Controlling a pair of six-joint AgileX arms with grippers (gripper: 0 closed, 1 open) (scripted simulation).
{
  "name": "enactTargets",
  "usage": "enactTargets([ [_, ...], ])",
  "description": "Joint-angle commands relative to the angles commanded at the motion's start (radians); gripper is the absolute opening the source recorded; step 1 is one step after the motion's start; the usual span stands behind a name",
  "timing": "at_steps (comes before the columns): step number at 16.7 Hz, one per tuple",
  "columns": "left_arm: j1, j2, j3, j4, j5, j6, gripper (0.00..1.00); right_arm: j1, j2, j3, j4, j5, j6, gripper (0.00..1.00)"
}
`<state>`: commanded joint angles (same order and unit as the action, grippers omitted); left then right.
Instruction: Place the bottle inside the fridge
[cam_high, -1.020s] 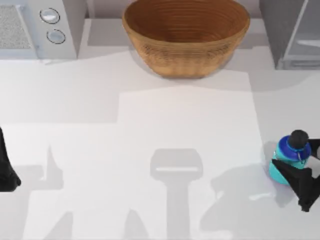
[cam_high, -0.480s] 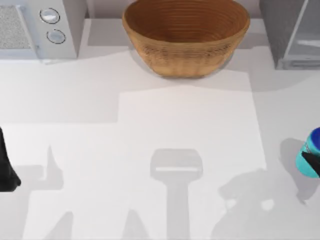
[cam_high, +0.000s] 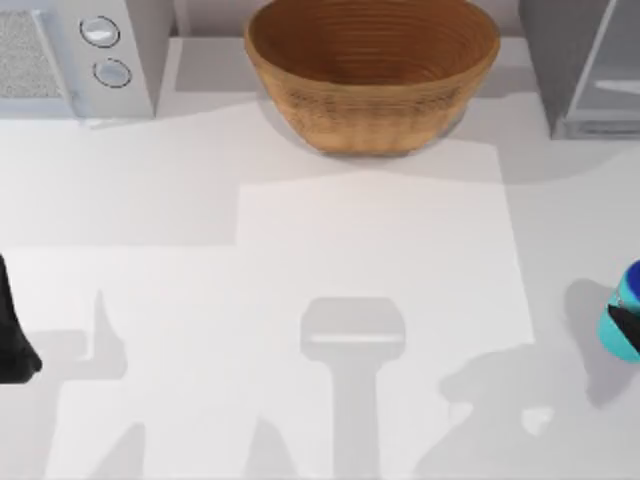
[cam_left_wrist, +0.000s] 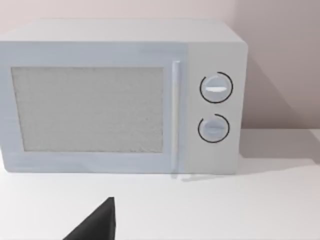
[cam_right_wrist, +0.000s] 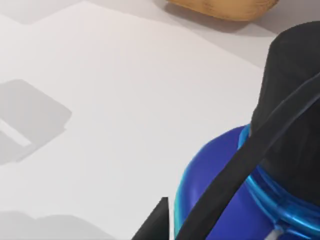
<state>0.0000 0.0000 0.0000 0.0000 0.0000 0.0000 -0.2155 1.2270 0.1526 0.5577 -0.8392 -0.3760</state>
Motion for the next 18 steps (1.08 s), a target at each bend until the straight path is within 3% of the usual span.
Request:
enactTargets([
  [13, 0.0, 0.0, 0.0, 0.0, 0.0, 0.0, 1.0, 0.175, -1.054, -0.111, -0.444, 0.69, 0.315, 0.01],
  [18, 0.0, 0.0, 0.0, 0.0, 0.0, 0.0, 1.0, 0.215, -1.224, -0.152, -0.556, 0.836, 0.375, 0.01],
])
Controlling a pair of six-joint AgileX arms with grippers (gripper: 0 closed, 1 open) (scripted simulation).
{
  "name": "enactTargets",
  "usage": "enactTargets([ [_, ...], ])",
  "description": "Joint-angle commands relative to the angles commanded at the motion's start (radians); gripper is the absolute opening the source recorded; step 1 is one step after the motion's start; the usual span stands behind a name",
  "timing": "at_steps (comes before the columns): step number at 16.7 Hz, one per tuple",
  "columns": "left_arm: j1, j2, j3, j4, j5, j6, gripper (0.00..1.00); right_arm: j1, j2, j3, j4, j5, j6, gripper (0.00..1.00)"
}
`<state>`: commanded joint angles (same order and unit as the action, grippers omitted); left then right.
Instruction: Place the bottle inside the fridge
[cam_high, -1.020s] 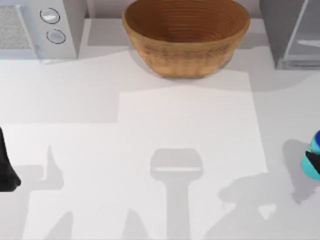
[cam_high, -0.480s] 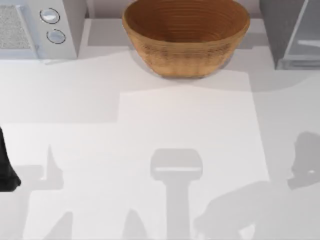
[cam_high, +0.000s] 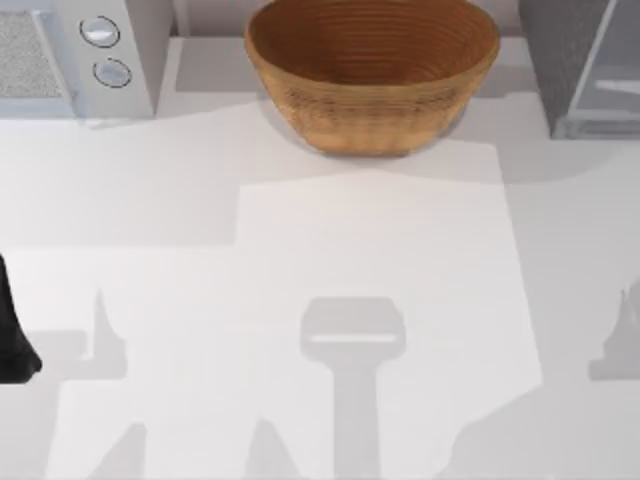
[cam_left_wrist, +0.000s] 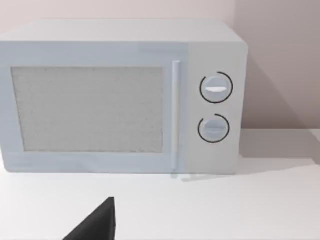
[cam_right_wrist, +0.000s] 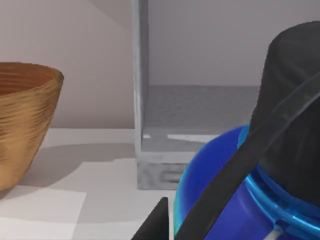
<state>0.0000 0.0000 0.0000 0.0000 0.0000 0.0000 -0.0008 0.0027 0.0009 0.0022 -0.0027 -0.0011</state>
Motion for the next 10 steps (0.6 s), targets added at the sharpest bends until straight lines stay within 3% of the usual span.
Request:
enactTargets([
  [6, 0.0, 0.0, 0.0, 0.0, 0.0, 0.0, 1.0, -0.004, 0.012, 0.006, 0.006, -0.002, 0.001, 0.01],
  [10, 0.0, 0.0, 0.0, 0.0, 0.0, 0.0, 1.0, -0.029, 0.157, 0.088, 0.101, -0.027, 0.002, 0.01],
])
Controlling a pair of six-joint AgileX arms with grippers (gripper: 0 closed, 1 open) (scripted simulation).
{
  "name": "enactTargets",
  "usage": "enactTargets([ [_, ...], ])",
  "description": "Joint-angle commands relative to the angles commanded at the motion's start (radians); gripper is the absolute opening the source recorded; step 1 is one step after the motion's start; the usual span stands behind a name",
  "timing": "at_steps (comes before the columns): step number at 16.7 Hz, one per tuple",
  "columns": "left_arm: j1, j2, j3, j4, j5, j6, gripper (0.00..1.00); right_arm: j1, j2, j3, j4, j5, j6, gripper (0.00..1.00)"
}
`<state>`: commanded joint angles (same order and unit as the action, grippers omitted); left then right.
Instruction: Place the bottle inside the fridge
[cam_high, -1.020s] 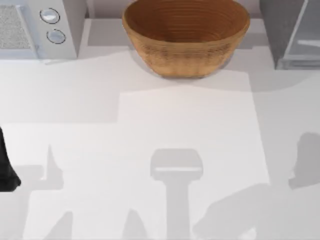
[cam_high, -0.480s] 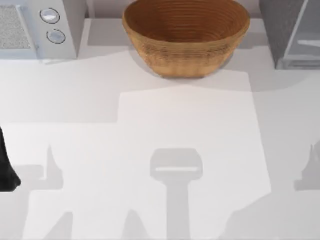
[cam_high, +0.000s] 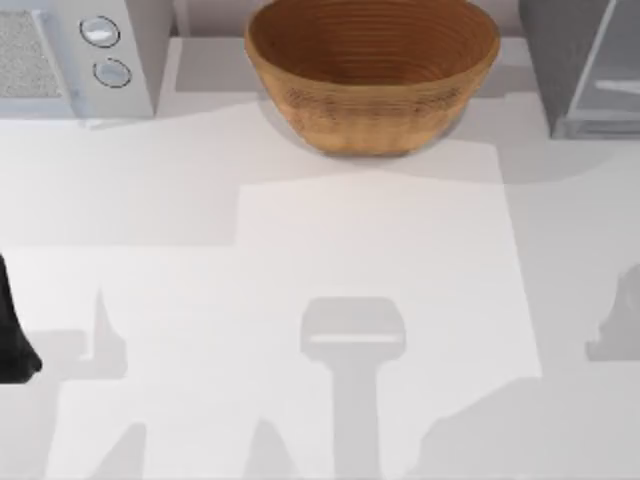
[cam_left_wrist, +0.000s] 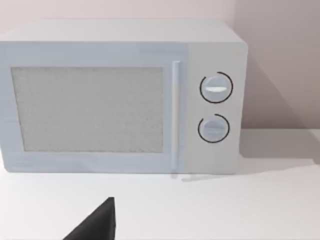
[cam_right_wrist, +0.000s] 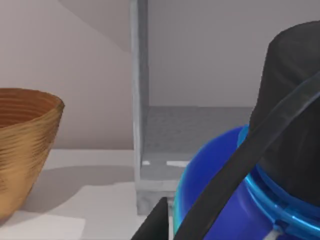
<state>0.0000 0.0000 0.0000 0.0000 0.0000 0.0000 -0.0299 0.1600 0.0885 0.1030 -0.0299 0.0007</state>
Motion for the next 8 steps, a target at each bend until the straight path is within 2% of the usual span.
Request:
enactTargets([
  [4, 0.0, 0.0, 0.0, 0.0, 0.0, 0.0, 1.0, -0.05, 0.312, 0.166, 0.191, -0.041, 0.005, 0.01],
  [8, 0.0, 0.0, 0.0, 0.0, 0.0, 0.0, 1.0, -0.108, 0.773, 0.377, 0.432, -0.091, 0.013, 0.01],
])
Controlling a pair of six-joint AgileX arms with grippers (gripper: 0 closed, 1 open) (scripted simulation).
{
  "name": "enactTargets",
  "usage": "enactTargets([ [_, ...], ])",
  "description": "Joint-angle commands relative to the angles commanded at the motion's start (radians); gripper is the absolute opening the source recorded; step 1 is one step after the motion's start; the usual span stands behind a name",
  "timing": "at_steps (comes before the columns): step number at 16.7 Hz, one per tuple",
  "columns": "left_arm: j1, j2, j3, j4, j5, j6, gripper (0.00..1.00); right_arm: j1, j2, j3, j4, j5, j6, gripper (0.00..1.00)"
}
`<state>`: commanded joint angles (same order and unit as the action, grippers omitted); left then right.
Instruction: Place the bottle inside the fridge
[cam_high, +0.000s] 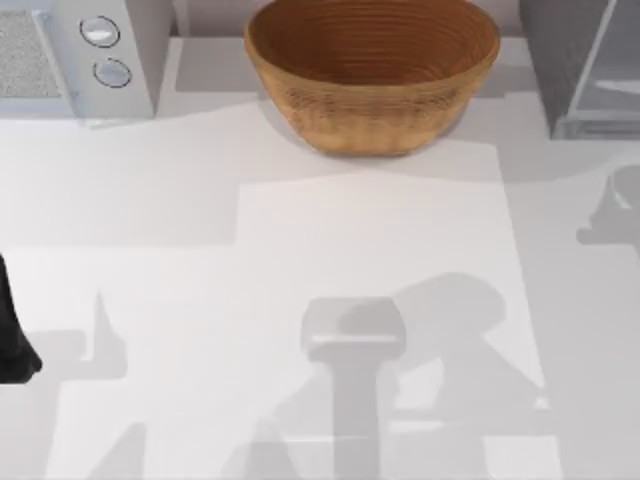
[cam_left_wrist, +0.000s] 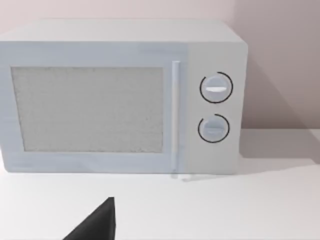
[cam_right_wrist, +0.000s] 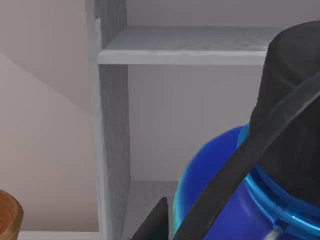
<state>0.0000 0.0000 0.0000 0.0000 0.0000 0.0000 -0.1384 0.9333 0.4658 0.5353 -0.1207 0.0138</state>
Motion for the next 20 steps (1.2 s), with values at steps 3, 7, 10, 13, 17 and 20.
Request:
enactTargets([
  [3, 0.0, 0.0, 0.0, 0.0, 0.0, 0.0, 1.0, -0.042, 0.374, 0.163, 0.185, -0.039, 0.006, 0.01],
  [7, 0.0, 0.0, 0.0, 0.0, 0.0, 0.0, 1.0, -0.091, 0.801, 0.351, 0.4, -0.088, 0.01, 0.01],
  [10, 0.0, 0.0, 0.0, 0.0, 0.0, 0.0, 1.0, -0.119, 1.02, 0.449, 0.513, -0.115, 0.007, 0.01],
  [13, 0.0, 0.0, 0.0, 0.0, 0.0, 0.0, 1.0, -0.137, 1.145, 0.504, 0.579, -0.131, 0.002, 0.01],
  [17, 0.0, 0.0, 0.0, 0.0, 0.0, 0.0, 1.0, -0.142, 1.176, 0.517, 0.594, -0.135, 0.001, 0.01],
  [20, 0.0, 0.0, 0.0, 0.0, 0.0, 0.0, 1.0, -0.136, 1.178, 0.514, 0.59, -0.134, 0.002, 0.01],
])
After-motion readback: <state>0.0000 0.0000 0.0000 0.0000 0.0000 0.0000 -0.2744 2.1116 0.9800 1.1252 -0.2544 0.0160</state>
